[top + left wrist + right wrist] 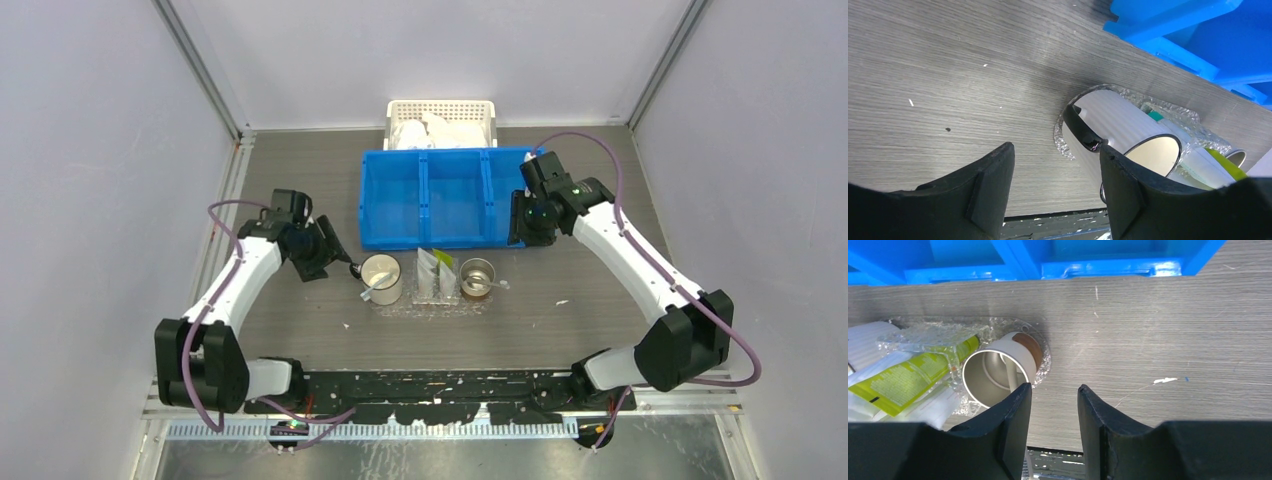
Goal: Prepare toiletry sets of a toothbrush and toothpaste on the tray
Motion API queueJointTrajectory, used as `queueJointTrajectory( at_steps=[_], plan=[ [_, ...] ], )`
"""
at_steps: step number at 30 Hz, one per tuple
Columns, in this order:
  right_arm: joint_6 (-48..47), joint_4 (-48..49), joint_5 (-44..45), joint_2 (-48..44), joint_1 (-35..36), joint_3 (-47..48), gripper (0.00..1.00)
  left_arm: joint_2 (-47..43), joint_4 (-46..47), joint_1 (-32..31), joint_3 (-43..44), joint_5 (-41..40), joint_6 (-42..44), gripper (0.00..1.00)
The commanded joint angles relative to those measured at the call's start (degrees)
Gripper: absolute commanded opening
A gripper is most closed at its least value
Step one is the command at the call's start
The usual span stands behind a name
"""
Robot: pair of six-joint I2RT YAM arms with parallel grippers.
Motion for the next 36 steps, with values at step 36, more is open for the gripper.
queueJointTrajectory(
  at_steps=[36],
  plan=[
    [0.1, 7.7, -5.1, -0.5, -1.9, -12.4, 0.38, 8.4, 7.8, -10.1, 1.2, -3.1, -6.5, 0.62]
  ],
)
